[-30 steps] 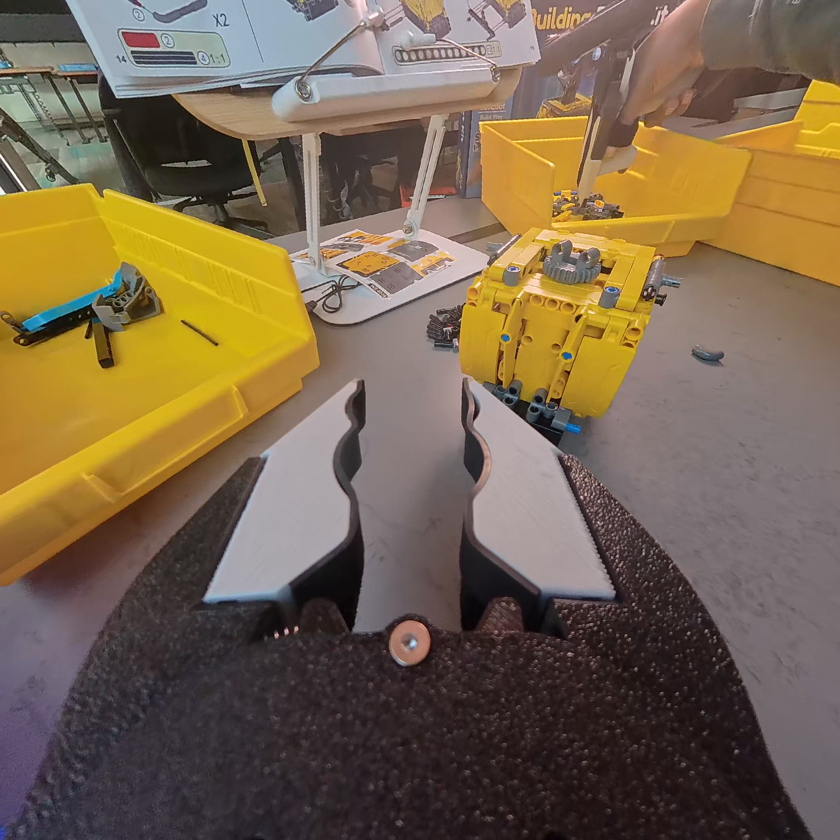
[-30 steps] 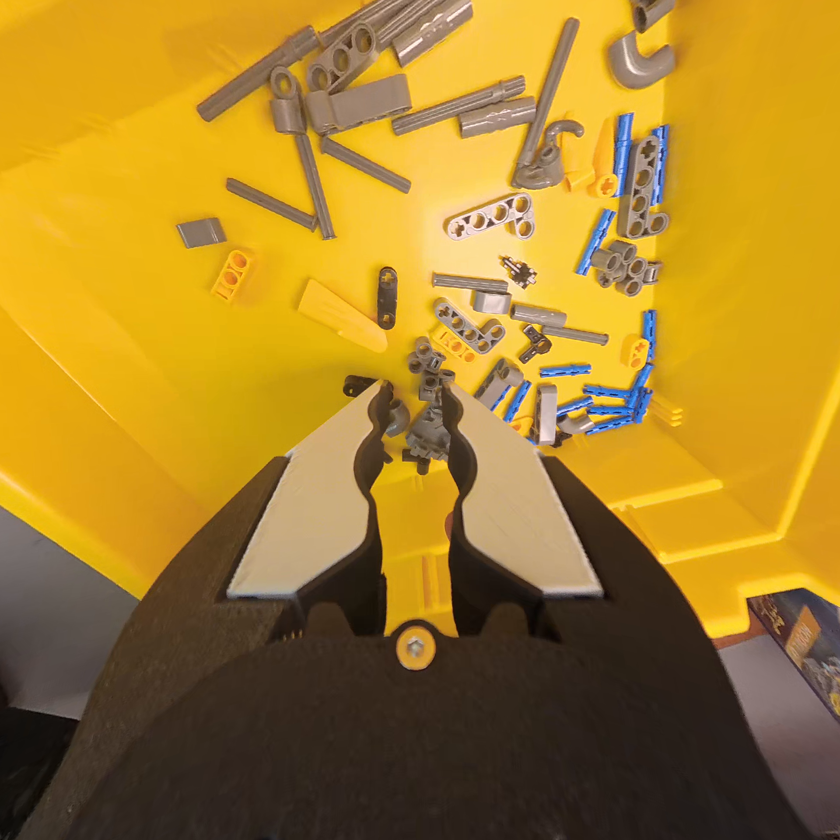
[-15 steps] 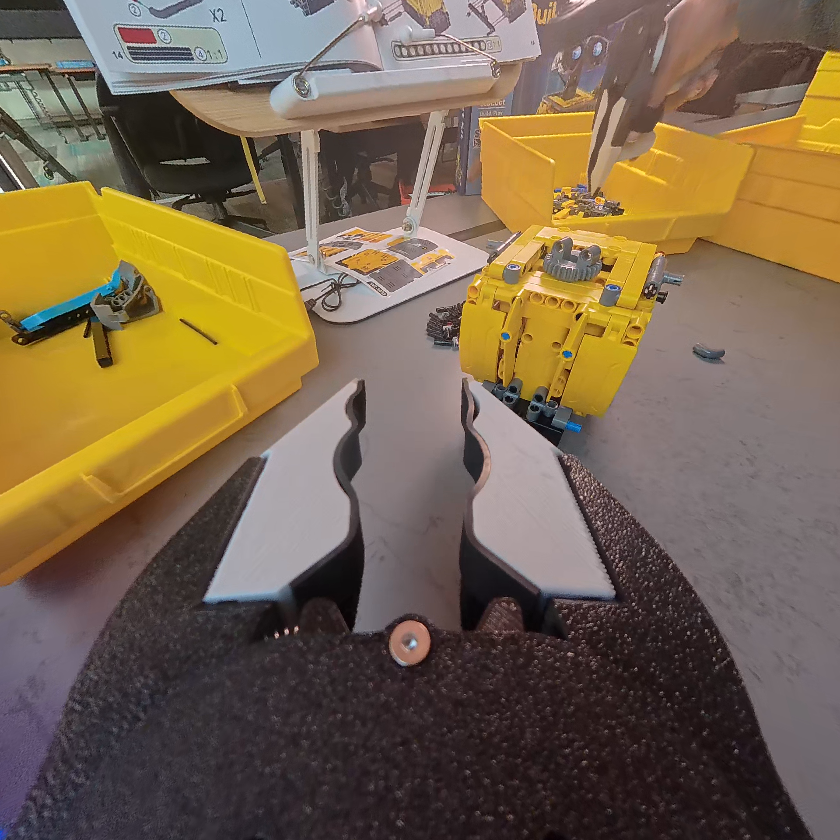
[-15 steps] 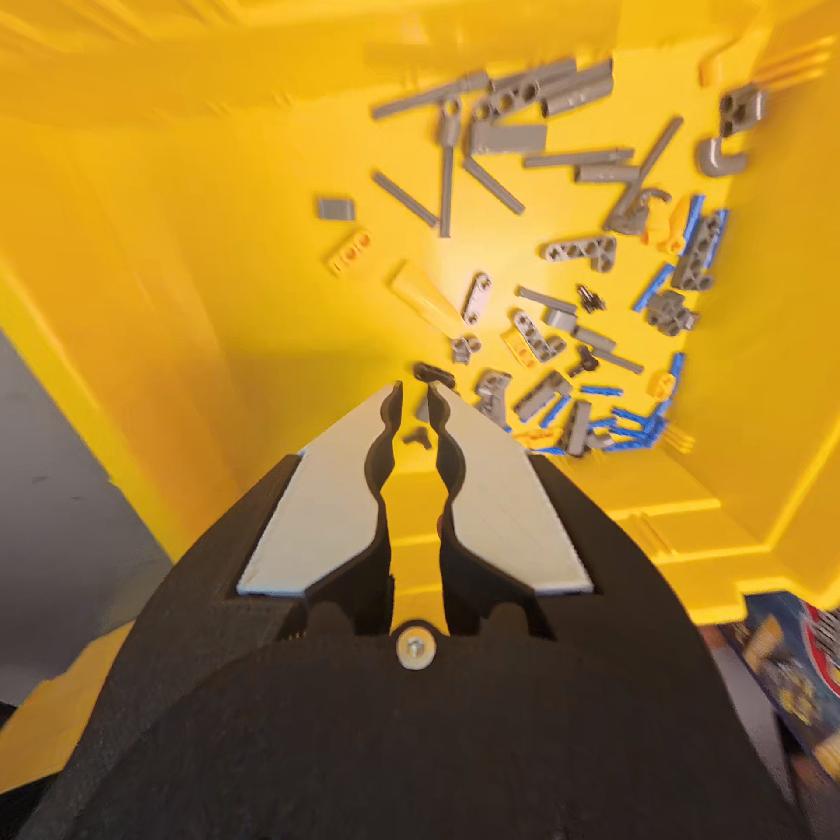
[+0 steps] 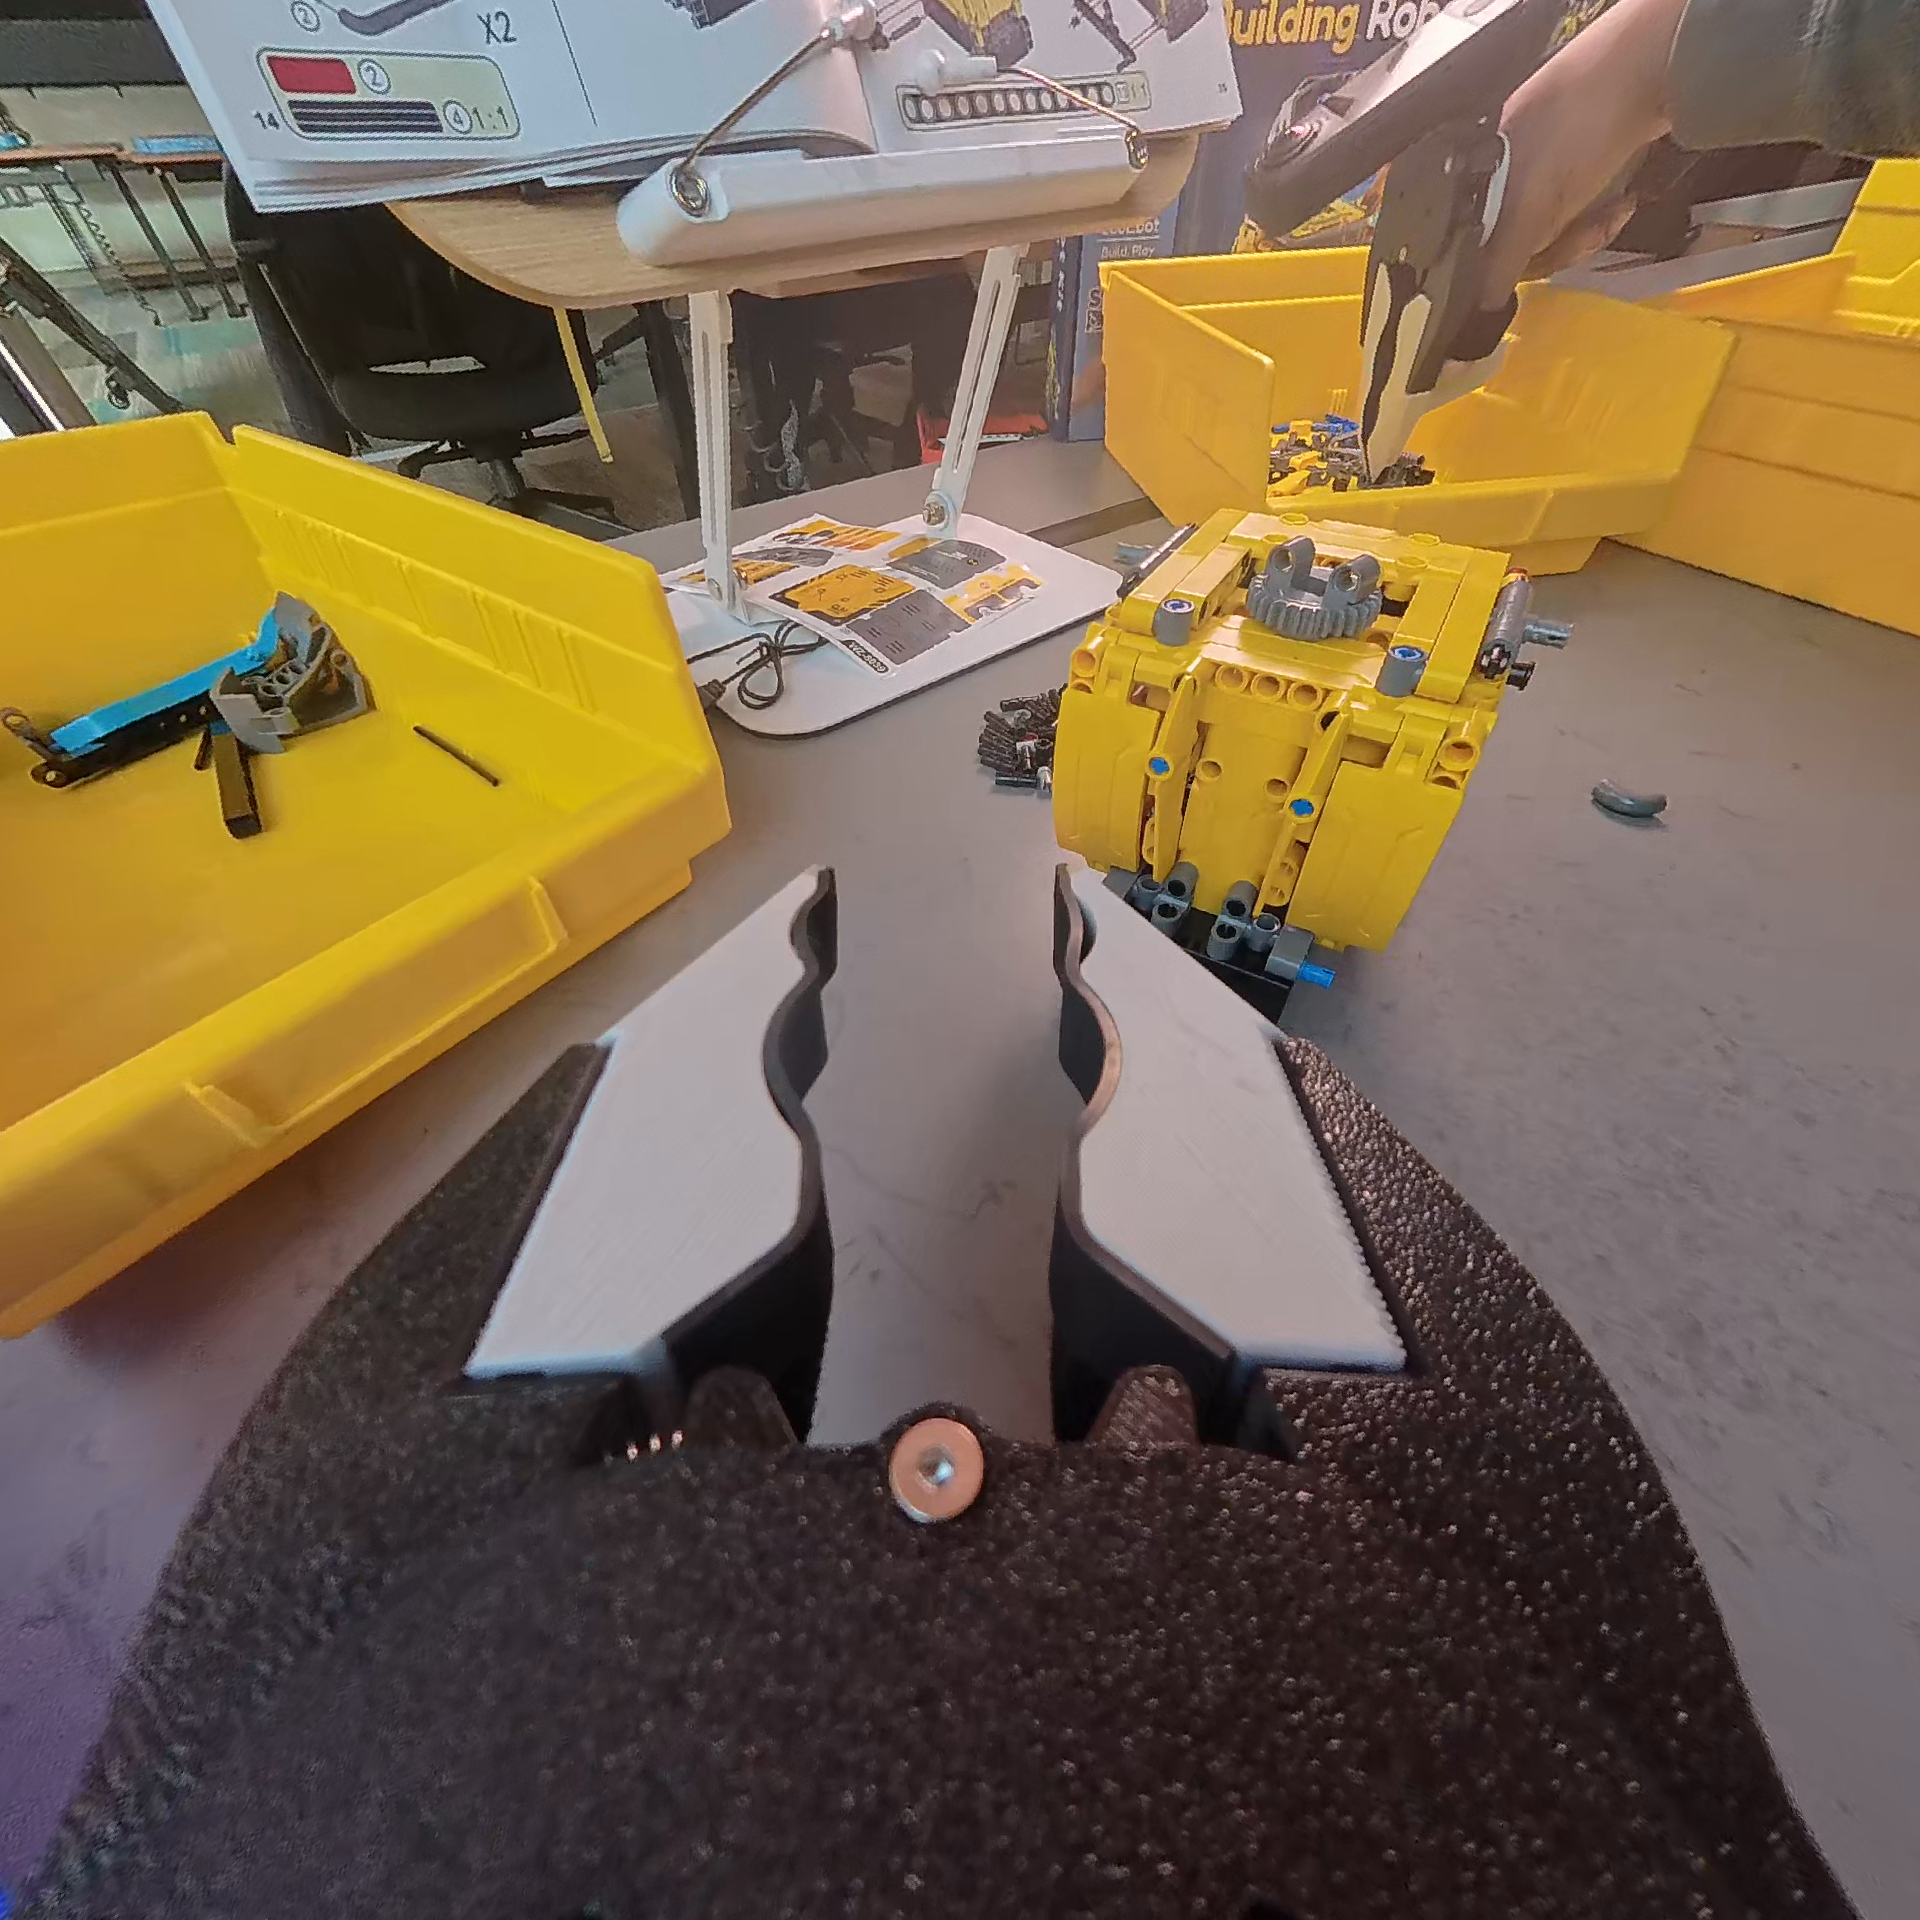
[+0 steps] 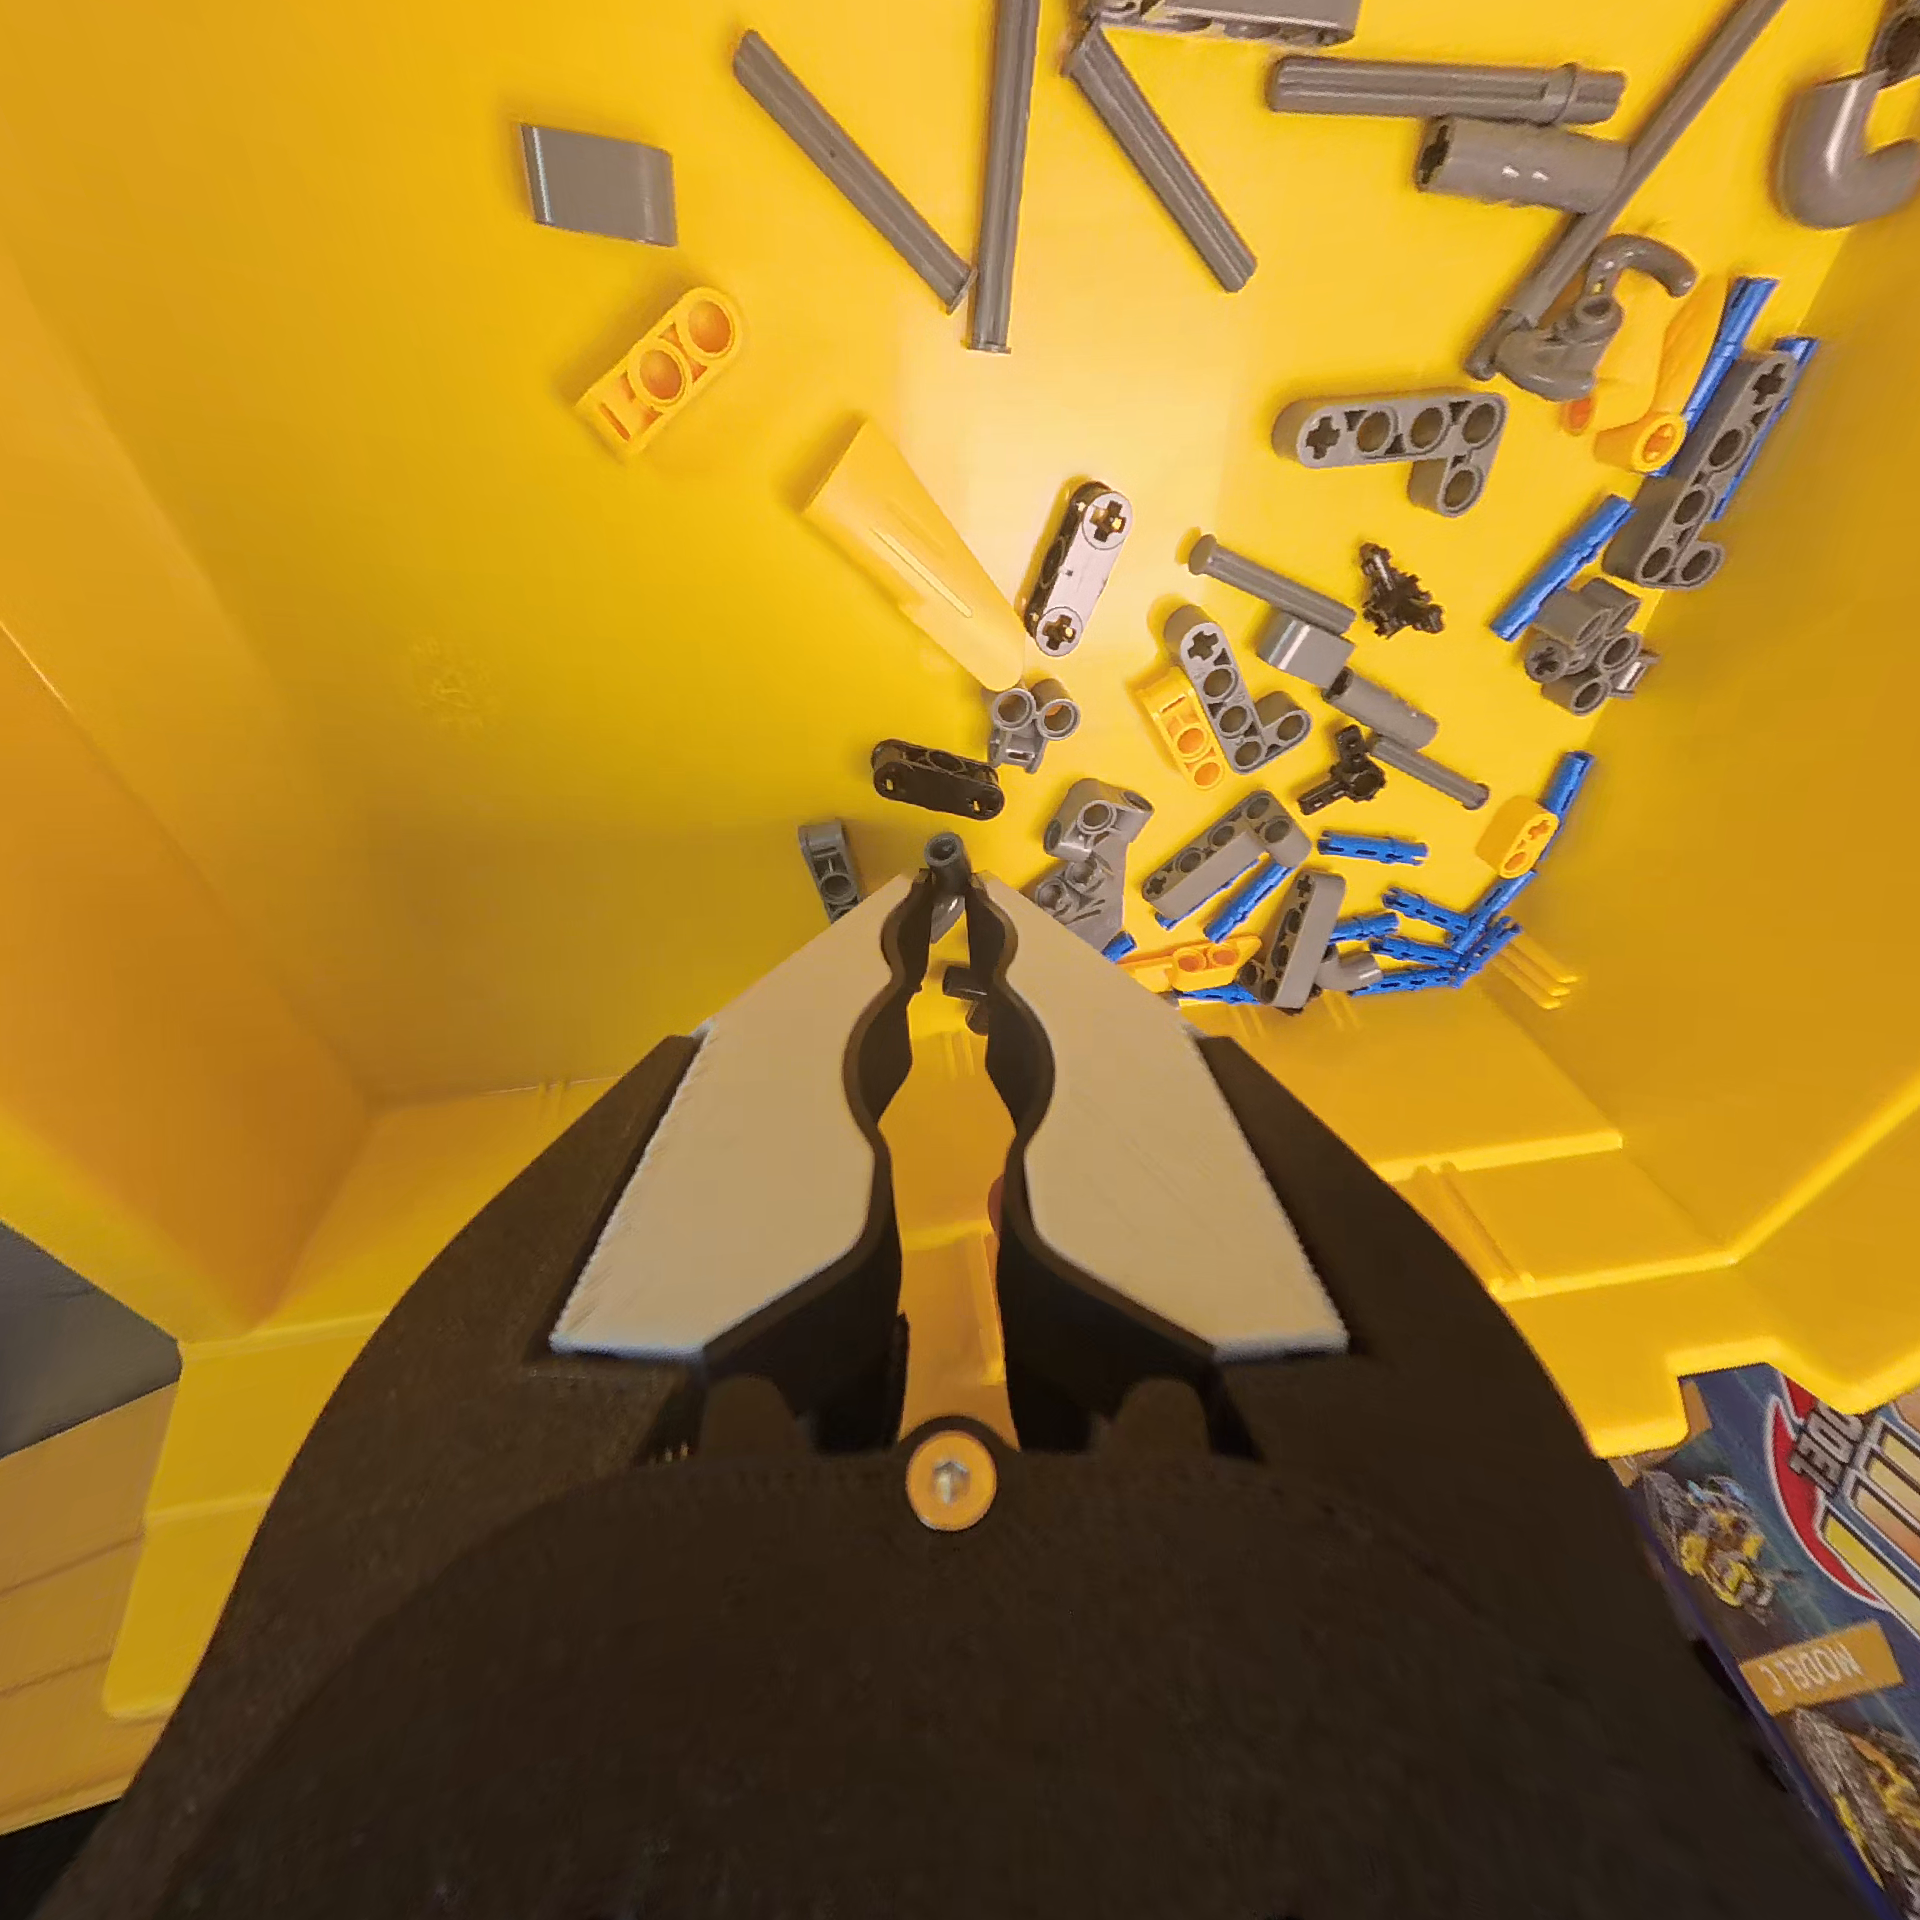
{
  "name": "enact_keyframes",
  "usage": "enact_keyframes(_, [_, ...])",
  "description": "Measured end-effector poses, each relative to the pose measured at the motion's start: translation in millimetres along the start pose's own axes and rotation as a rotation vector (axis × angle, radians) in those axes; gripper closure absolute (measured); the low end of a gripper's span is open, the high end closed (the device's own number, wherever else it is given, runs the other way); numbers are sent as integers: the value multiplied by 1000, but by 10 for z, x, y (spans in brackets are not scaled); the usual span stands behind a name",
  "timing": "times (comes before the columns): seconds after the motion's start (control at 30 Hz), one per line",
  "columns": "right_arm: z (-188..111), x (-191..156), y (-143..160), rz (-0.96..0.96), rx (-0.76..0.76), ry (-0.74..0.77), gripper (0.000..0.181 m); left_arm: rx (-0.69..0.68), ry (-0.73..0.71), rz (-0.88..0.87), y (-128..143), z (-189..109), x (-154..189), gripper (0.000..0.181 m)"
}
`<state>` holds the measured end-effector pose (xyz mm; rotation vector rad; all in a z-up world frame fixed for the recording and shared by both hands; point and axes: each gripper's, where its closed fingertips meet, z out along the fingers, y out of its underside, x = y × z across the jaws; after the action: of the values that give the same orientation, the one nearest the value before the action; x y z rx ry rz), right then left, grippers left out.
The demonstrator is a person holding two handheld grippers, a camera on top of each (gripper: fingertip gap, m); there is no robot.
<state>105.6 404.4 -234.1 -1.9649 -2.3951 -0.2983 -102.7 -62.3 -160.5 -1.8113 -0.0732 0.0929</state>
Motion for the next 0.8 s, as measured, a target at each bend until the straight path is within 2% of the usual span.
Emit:
enact_keyframes(0.27, [-12, 9, -7, -1, 7, 34, 176, 6, 2, 0, -8, -7, 3, 141])
enact_keyframes(0.33, [-142, 28, -19, -22, 35, 80, 177, 8, 1, 1, -11, -10, 3, 141])
enact_keyframes(0.4, [-453, -32, -120, -23, 149, 103, 181, 8, 1, 2, -12, -14, 1, 141])
enact_keyframes(0.47, [-849, -287, -227, -61, 284, 87, 181, 10, 1, 4, -15, -18, 4, 141])
enact_keyframes(0.53, [-1122, -728, -275, -145, 367, 48, 181, 10, 5, 4, -17, -19, 12, 141])
enact_keyframes(0.6, [-1221, -1208, -306, -232, 416, 22, 181, 10, 15, 2, -21, -20, 33, 141])
enact_keyframes(0.67, [-1166, -1559, -282, -279, 409, 25, 181, 15, 22, 5, -32, -25, 57, 141])
enact_keyframes(0.73, [-1055, -1595, -226, -302, 367, 112, 181, 17, 26, 10, -40, -31, 76, 141])
enact_keyframes(0.8, [-981, -1413, -194, -234, 346, 168, 180, 19, 29, 11, -44, -33, 88, 141])
